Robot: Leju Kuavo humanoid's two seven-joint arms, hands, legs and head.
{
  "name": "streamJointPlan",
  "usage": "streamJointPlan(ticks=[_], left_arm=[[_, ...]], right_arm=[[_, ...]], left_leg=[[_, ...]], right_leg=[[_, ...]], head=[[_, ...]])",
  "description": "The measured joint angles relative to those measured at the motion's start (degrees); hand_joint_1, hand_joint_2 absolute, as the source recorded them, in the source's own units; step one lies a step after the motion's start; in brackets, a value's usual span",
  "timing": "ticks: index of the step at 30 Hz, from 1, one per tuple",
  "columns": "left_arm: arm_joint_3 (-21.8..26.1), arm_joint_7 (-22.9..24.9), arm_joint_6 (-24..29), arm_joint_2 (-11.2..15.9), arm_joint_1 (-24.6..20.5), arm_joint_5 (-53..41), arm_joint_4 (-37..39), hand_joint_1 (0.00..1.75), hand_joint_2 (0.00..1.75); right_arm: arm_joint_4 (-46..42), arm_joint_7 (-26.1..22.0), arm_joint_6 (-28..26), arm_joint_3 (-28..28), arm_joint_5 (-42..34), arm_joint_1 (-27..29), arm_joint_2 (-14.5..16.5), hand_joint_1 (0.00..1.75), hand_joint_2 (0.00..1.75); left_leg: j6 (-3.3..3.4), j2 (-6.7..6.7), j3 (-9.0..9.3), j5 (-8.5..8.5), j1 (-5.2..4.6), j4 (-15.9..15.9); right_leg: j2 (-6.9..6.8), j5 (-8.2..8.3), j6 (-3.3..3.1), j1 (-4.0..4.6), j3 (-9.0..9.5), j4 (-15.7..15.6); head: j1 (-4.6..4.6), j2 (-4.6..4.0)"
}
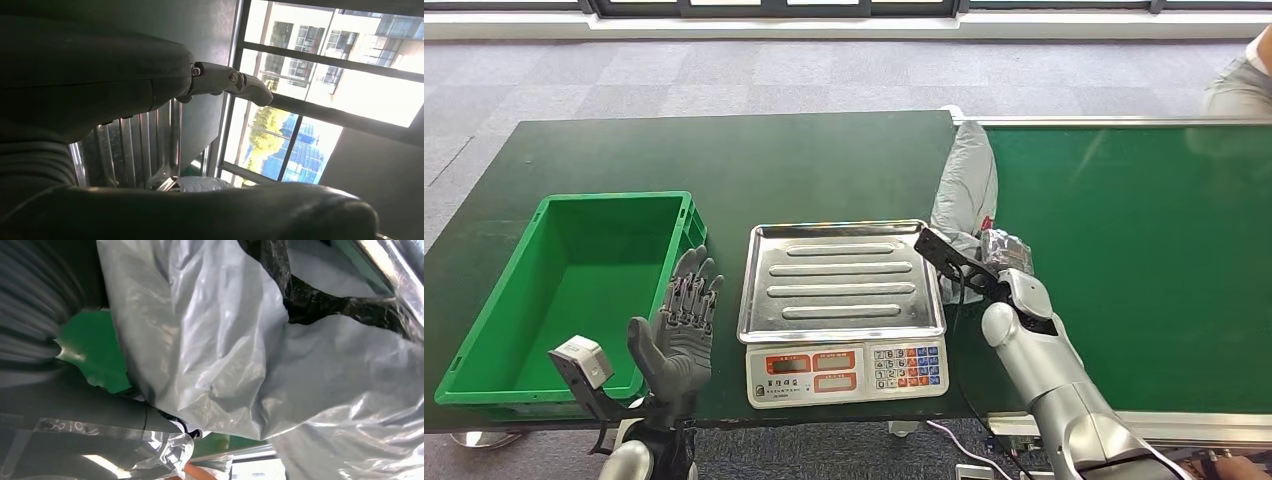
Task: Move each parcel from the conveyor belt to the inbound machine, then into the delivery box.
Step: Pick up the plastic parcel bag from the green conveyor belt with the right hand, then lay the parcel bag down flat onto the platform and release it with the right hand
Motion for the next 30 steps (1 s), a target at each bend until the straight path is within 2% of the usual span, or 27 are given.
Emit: streamJointPlan(ticks=[7, 12, 16, 21, 27, 30], left_arm=[[0.0, 0.0, 0.0, 0.0, 0.2, -0.7, 0.0, 0.0, 0.0], [0.0, 0.0, 0.1, 0.0, 0.6, -1.0, -0.5, 0.0, 0.0], [0.0, -0.1, 0.5, 0.0, 1.4, -1.2, -1.3, 0.0, 0.0], [0.0, -0.2, 0.5, 0.0, 2.0, -1.4, -1.9, 0.0, 0.0], [0.0, -1.2, 0.6, 0.0, 2.5, -1.5, -2.1, 0.0, 0.0], [0.0, -1.4, 0.6, 0.0, 2.6, -1.6, -2.1, 0.0, 0.0]], right_arm=[[0.9, -1.9, -1.7, 0.1, -2.6, -0.1, 0.5, 1.75, 1.75], [0.3, -4.5, -6.7, 0.3, -4.9, 0.4, 0.8, 1.75, 1.75], [-3.6, -6.8, -12.2, 0.3, -6.6, 2.0, 0.8, 1.75, 1.75], [-7.4, -7.1, -13.2, 0.3, -7.1, 3.0, 0.8, 1.75, 1.75], [-14.0, -11.1, -19.2, 0.0, -9.1, 4.7, 0.5, 1.75, 1.75], [-18.8, -11.6, -19.8, -0.1, -9.7, 5.1, 0.1, 1.75, 1.75]], left_leg=[[0.0, 0.0, -0.01, 0.0, 0.0, 0.0], [0.0, 0.0, -0.02, 0.0, 0.0, 0.0], [0.0, 0.0, -0.03, 0.0, 0.0, 0.0], [0.0, 0.01, -0.05, 0.0, 0.0, 0.0], [0.0, 0.01, -0.06, 0.0, 0.0, 0.0], [0.0, 0.01, -0.06, 0.0, -0.01, 0.0]], right_leg=[[0.0, 0.0, 0.0, 0.0, -0.01, 0.0], [0.0, 0.0, 0.0, 0.0, -0.03, 0.0], [0.02, 0.0, 0.0, 0.0, -0.06, 0.0], [0.03, 0.0, 0.0, 0.0, -0.1, 0.0], [0.03, 0.0, 0.0, 0.0, -0.12, 0.0], [0.05, 0.0, 0.0, 0.01, -0.12, 0.0]], head=[[0.0, 0.0], [-0.01, 0.0], [0.0, 0.0], [0.0, -0.01], [-0.01, 0.0], [0.0, 0.0]])
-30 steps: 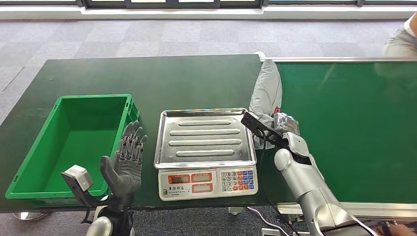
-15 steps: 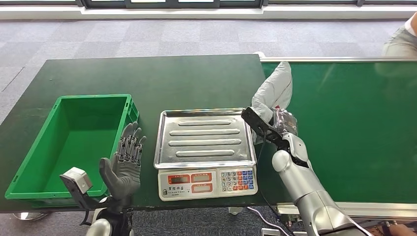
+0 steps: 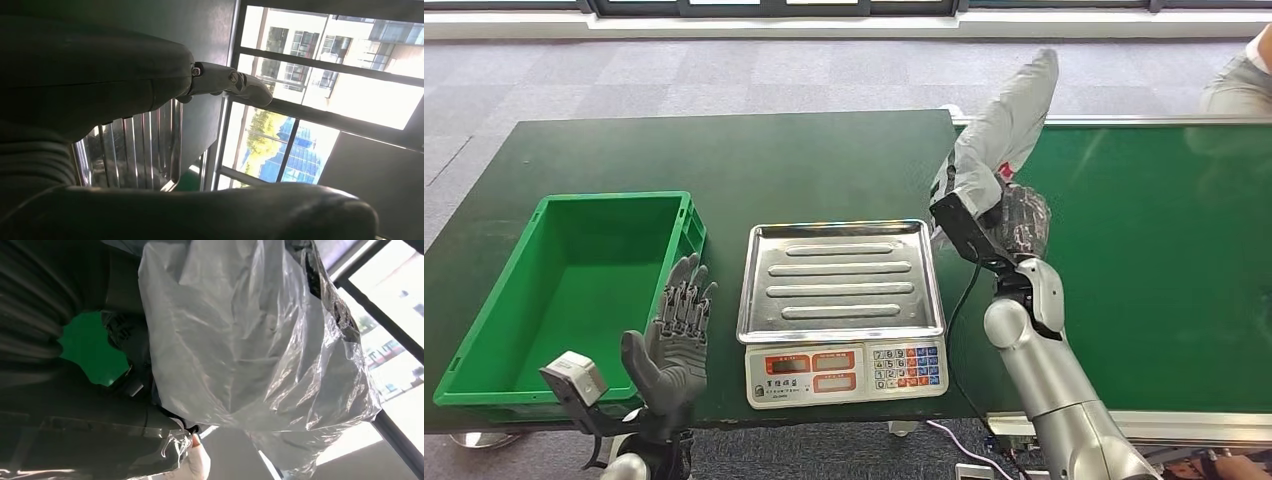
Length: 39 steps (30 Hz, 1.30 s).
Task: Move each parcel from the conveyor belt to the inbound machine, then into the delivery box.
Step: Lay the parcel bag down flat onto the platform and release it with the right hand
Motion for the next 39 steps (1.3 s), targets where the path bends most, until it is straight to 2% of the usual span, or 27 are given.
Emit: streamJointPlan(ticks=[5, 9, 13, 19, 21, 24, 28, 39], left_arm=[[0.0, -0.1, 0.0, 0.0, 0.0, 0.0, 0.0, 0.0, 0.0], [0.0, -0.4, -0.6, 0.0, -0.6, 0.0, 0.4, 0.0, 0.0], [0.0, -0.8, -1.4, 0.0, -2.4, 0.0, 1.8, 0.0, 0.0], [0.0, -0.9, -1.7, -0.1, -3.2, 0.0, 2.9, 0.0, 0.0], [0.0, -0.9, -1.7, -0.1, -3.2, 0.0, 3.1, 0.0, 0.0], [0.0, -1.0, -2.2, -0.1, -3.8, 0.4, 3.6, 0.0, 0.0], [0.0, -1.1, -2.7, -0.1, -6.0, 1.7, 4.8, 0.0, 0.0], [0.0, -1.5, -2.1, 0.0, -7.5, 4.8, 6.6, 0.0, 0.0]], right_arm=[[-4.1, -0.2, 0.0, 0.0, -0.1, 0.7, -0.4, 1.75, 1.75], [-9.5, -3.5, -3.2, 0.1, 0.7, 2.7, -0.4, 1.75, 1.75], [-18.2, -2.1, -2.2, 1.7, 2.8, 4.6, 0.0, 1.75, 1.75], [-22.0, -2.1, -2.6, 2.8, 2.5, 5.4, 0.1, 1.75, 1.75], [-22.4, -2.3, -2.5, 2.9, 2.3, 5.6, 0.1, 1.75, 1.75], [-22.2, -4.8, 0.7, 3.8, 0.2, 5.5, 0.4, 1.75, 1.75], [-18.5, -8.3, 2.3, 7.6, -1.8, 5.0, 2.4, 1.75, 1.75], [-11.0, -9.4, 6.4, 14.8, -5.0, 3.4, 5.2, 1.75, 1.75]], left_leg=[[0.0, 0.0, 0.0, 0.0, 0.0, 0.0], [0.0, -0.07, -0.05, 0.01, -0.01, 0.0], [-0.05, 0.0, -0.05, -0.01, -0.01, 0.0], [-0.05, -0.01, -0.05, 0.0, -0.01, 0.0], [-0.04, -0.01, -0.05, 0.0, -0.01, 0.0], [-0.04, 0.0, -0.09, 0.0, -0.01, 0.0], [-0.08, 0.02, -0.03, 0.04, 0.0, 0.0], [-0.13, -0.06, -0.11, 0.1, 0.04, 0.0]], right_leg=[[0.0, 0.0, 0.0, 0.0, 0.0, 0.0], [-0.09, 0.0, 0.0, 0.0, -0.01, 0.0], [-0.01, 0.0, -0.01, 0.03, -0.05, 0.0], [0.01, 0.0, -0.01, 0.01, -0.04, 0.0], [0.01, 0.0, 0.0, 0.0, -0.04, 0.0], [0.0, 0.0, 0.0, 0.0, -0.03, 0.0], [0.0, 0.0, -0.02, 0.06, -0.04, 0.0], [-0.06, 0.0, -0.03, 0.08, -0.06, 0.0]], head=[[0.0, 0.0], [-0.01, 0.0], [-0.01, 0.0], [0.0, 0.0], [0.0, -0.01], [0.0, 0.0], [-0.02, 0.0], [0.0, -0.01]])
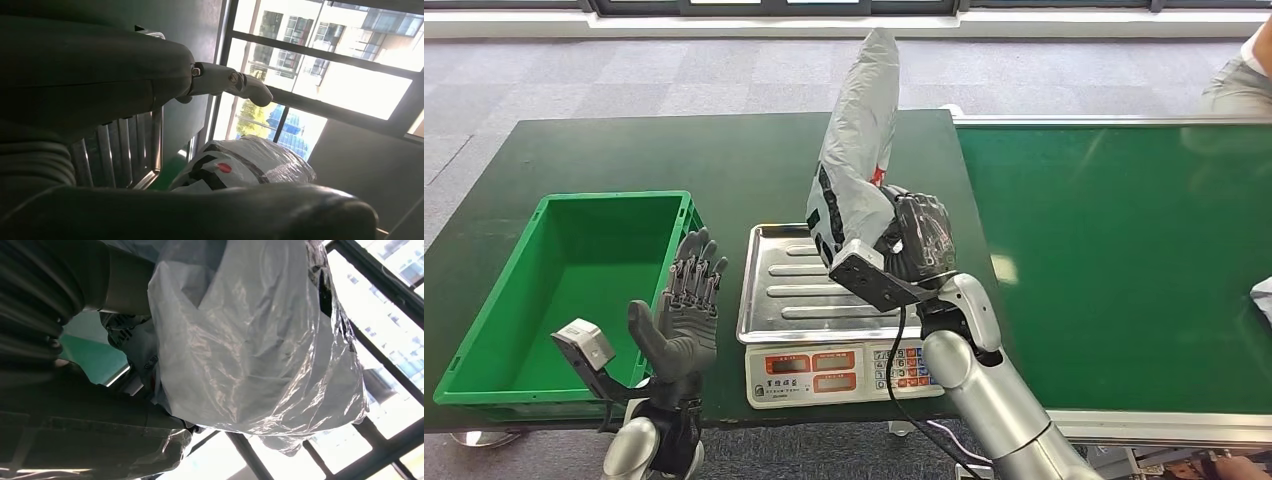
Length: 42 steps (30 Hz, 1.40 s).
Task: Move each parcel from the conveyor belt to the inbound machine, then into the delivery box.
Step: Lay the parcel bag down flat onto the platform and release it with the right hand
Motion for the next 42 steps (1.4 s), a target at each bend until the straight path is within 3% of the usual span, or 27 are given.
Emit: streamJointPlan(ticks=[18, 32, 42], left_arm=[[0.0, -0.3, 0.7, 0.0, 0.9, 0.6, 0.4, 0.0, 0.0], [0.0, 0.5, 0.9, 0.0, 3.3, -0.3, -2.0, 0.0, 0.0], [0.0, 0.6, 0.9, 0.0, 4.1, -0.7, -2.6, 0.0, 0.0]], right_arm=[[6.6, -1.1, 3.1, 2.7, -2.7, -1.6, 1.6, 1.75, 1.75], [11.5, 3.0, 6.2, 3.9, -1.8, -1.8, 1.6, 1.75, 1.75], [15.6, 3.0, 7.1, 3.9, -1.2, -1.8, 2.2, 1.75, 1.75]], left_leg=[[0.0, 0.0, -0.02, 0.0, 0.0, 0.0], [0.0, -0.01, -0.04, 0.0, 0.0, 0.0], [0.0, 0.0, -0.04, 0.0, -0.01, 0.0]], right_leg=[[0.0, 0.0, 0.0, 0.0, -0.03, 0.0], [-0.02, -0.01, -0.01, 0.0, -0.03, 0.0], [-0.01, -0.01, -0.01, 0.0, -0.04, 0.0]], head=[[0.0, 0.01], [-0.01, 0.01], [-0.01, 0.01]])
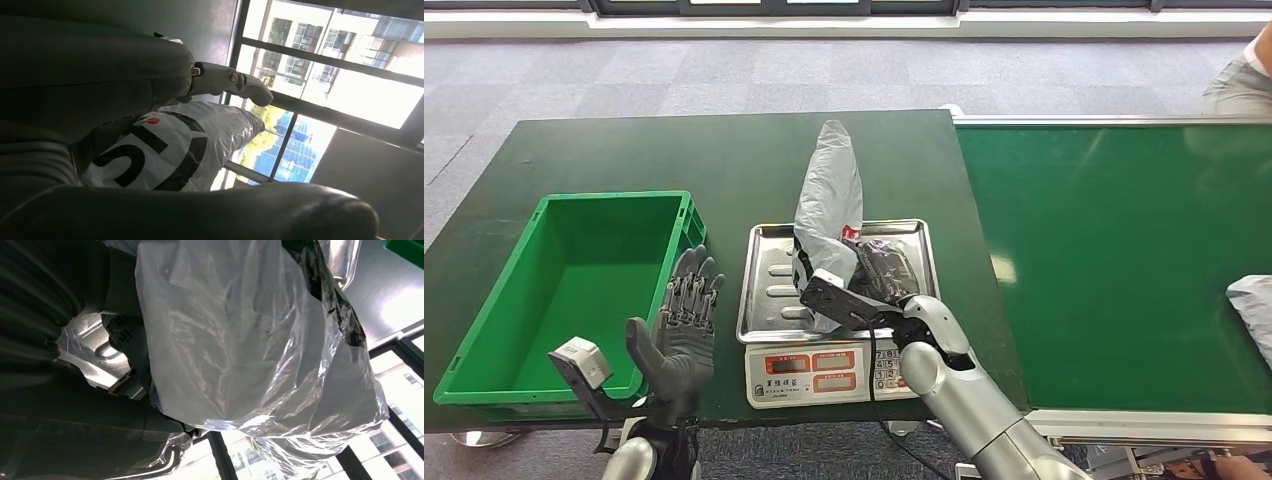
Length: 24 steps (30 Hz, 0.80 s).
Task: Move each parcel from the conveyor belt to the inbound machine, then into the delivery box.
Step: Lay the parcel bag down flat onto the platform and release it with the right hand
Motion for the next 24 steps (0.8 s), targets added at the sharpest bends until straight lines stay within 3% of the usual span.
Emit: streamJointPlan(ticks=[2, 6, 8, 12, 24], left_arm=[[0.0, 0.0, 0.0, 0.0, 0.0, 0.0, 0.0, 0.0, 0.0], [0.0, 0.0, 0.0, 0.0, 0.0, 0.0, -0.1, 0.0, 0.0], [0.0, 0.0, -0.1, 0.0, 0.0, -0.1, -0.1, 0.0, 0.0], [0.0, -0.1, -0.1, -0.2, 0.0, -0.3, -0.1, 0.0, 0.0], [0.7, -0.9, 0.9, -0.5, 0.0, -0.5, -0.5, 0.0, 0.0]], right_arm=[[0.4, 0.0, 0.1, 0.0, 0.0, 0.0, 0.1, 1.75, 1.75], [1.3, 0.3, 0.7, 0.0, 0.5, -0.4, 0.3, 0.0, 1.75], [1.8, 0.6, 0.8, 0.0, 1.1, -0.7, 0.4, 0.0, 1.75], [2.3, 1.0, 0.4, 0.5, 2.5, -1.1, 0.7, 0.0, 0.0], [-7.6, -1.2, -0.1, 1.6, 1.0, 0.0, 0.7, 0.0, 0.0]], left_leg=[[0.0, 0.0, 0.0, 0.0, 0.0, 0.0], [0.0, 0.0, 0.01, 0.0, 0.0, 0.0], [0.0, 0.0, 0.02, 0.0, 0.0, 0.0], [-0.01, 0.0, 0.03, 0.01, 0.0, 0.0], [-0.03, 0.01, 0.02, 0.02, 0.0, 0.0]], right_leg=[[0.0, 0.0, 0.0, 0.0, 0.0, 0.0], [0.01, 0.0, 0.0, 0.0, 0.01, 0.0], [0.01, 0.01, 0.0, 0.0, 0.01, 0.0], [0.02, 0.01, -0.01, 0.0, 0.01, 0.0], [0.02, 0.0, -0.01, 0.01, -0.02, 0.0]], head=[[0.0, 0.0], [0.01, 0.0], [0.01, 0.0], [0.0, 0.0], [0.01, 0.0]])
